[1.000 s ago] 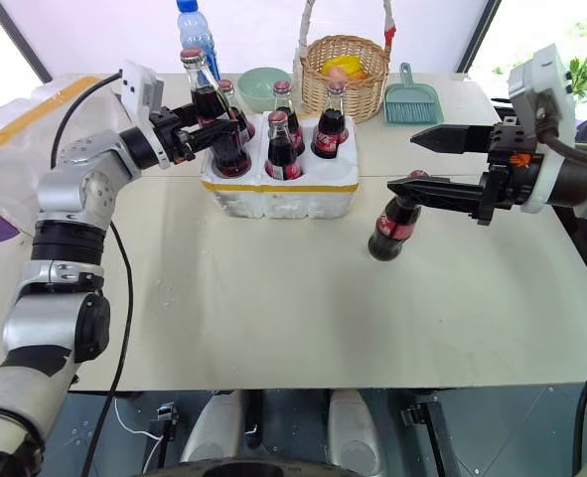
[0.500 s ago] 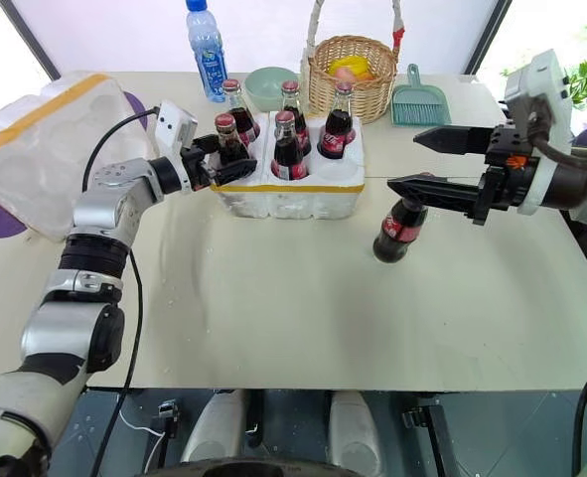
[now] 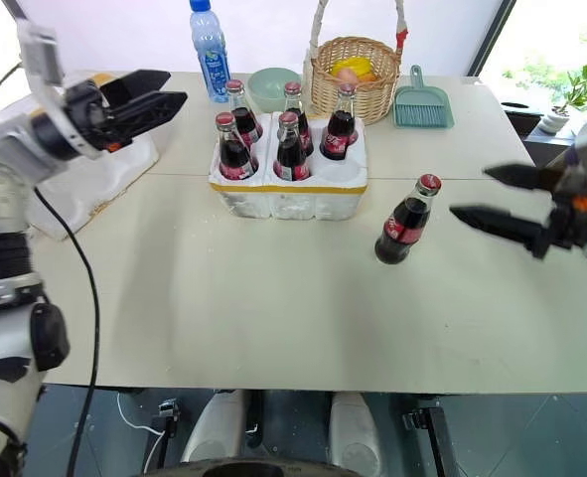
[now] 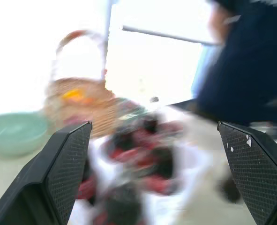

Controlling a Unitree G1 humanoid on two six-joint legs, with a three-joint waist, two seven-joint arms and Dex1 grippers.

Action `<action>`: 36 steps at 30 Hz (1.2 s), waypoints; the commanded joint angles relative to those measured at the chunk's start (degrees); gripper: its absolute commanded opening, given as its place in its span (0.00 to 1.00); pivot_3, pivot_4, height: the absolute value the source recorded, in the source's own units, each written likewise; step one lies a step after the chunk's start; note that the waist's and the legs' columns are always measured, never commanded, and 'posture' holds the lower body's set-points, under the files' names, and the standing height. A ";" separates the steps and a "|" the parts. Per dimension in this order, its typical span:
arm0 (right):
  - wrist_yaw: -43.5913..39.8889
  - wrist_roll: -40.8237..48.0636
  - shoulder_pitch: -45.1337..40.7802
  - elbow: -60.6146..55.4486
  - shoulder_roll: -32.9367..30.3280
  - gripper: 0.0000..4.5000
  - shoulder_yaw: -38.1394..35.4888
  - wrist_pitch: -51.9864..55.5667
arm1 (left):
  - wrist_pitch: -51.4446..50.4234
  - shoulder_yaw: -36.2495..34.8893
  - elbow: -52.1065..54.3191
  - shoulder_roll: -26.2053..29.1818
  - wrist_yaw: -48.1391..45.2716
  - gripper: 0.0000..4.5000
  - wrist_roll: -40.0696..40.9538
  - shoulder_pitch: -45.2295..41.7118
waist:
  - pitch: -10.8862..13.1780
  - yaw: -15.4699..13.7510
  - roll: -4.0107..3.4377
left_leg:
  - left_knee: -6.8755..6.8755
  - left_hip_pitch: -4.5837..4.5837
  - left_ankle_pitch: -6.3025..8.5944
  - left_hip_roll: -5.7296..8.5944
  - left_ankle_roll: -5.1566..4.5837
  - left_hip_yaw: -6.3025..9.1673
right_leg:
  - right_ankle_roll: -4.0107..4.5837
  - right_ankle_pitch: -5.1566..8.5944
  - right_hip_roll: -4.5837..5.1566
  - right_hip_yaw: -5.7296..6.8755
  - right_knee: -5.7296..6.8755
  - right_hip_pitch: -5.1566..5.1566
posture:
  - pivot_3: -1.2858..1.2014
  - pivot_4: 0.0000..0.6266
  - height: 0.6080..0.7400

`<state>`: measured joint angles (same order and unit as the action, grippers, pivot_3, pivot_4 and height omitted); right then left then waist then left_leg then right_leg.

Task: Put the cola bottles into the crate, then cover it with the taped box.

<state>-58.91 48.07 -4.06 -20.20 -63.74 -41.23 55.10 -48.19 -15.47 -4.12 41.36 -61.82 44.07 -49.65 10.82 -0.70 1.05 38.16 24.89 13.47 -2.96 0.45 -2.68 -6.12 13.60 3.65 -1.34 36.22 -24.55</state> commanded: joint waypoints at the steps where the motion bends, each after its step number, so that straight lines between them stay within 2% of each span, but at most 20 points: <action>1: 2.09 1.52 4.13 -4.96 3.63 1.00 -5.30 1.01 | -2.83 4.11 9.77 3.51 -5.73 0.99 2.86 4.86 | -0.01 0.15 -0.02 | -0.01 -0.20 0.01 0.00 0.01 -0.03 | 0.01 0.01 0.00 -0.03 -0.01 0.17 | 0.52 0.24 1.00; 5: 6.28 -2.57 10.39 -10.34 11.06 1.00 -1.57 -4.54 | 4.78 12.53 16.26 6.01 -9.75 0.99 -4.14 11.95 | -0.10 0.30 0.04 | -0.06 -0.58 0.01 -0.02 0.02 -0.06 | 0.29 0.16 -0.03 -0.09 -0.03 0.45 | 0.52 0.24 1.00; 8: 13.22 -4.17 9.72 -10.50 18.31 1.00 3.18 -7.11 | 9.07 16.90 16.89 3.99 -8.41 0.99 -8.32 13.72 | -0.10 0.46 0.05 | -0.04 -0.62 0.01 -0.01 0.03 -0.07 | 0.32 0.15 -0.04 -0.12 -0.06 0.50 | 0.52 0.24 1.00; 11: 18.29 -7.28 7.10 -7.13 22.15 1.00 7.29 -9.33 | 10.53 18.44 16.21 1.48 -7.11 0.99 -9.57 13.53 | -0.10 0.52 0.04 | -0.02 -0.55 0.00 0.00 0.03 -0.09 | 0.32 0.15 -0.02 -0.16 -0.08 0.46 | 0.52 0.24 1.00; 23: 20.40 -8.41 -0.51 -1.09 23.47 1.00 16.69 -11.67 | 10.74 18.53 13.90 -3.42 -3.99 0.99 -10.28 11.16 | -0.10 0.43 0.03 | -0.07 -0.49 0.00 0.00 0.01 -0.08 | 0.29 0.14 -0.06 -0.16 -0.06 0.37 | 0.52 0.24 1.00; 31: 19.68 -8.93 -6.21 4.19 24.69 1.00 21.80 -12.25 | 9.92 17.89 13.92 -4.24 -3.35 0.99 -9.51 10.36 | -0.10 0.44 0.03 | -0.07 -0.49 0.00 0.00 0.01 -0.07 | 0.28 0.14 -0.06 -0.16 -0.05 0.36 | 0.52 0.24 1.00; 36: 21.42 -10.40 -11.83 11.18 27.67 1.00 24.08 -13.57 | 10.29 18.14 13.60 -4.42 -3.00 0.99 -9.71 9.99 | -0.10 0.63 0.03 | -0.08 -0.49 0.00 -0.01 0.01 -0.07 | 0.28 0.14 -0.08 -0.15 -0.04 0.35 | 0.52 0.24 1.00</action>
<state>-38.03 38.21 -14.41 -10.06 -36.45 -16.70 42.94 -38.45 3.64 8.58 36.86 -64.97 34.09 -38.38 10.72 -0.07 1.08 38.07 24.40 13.47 -2.96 0.46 -2.75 -5.84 13.73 3.58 -1.50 36.18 -24.21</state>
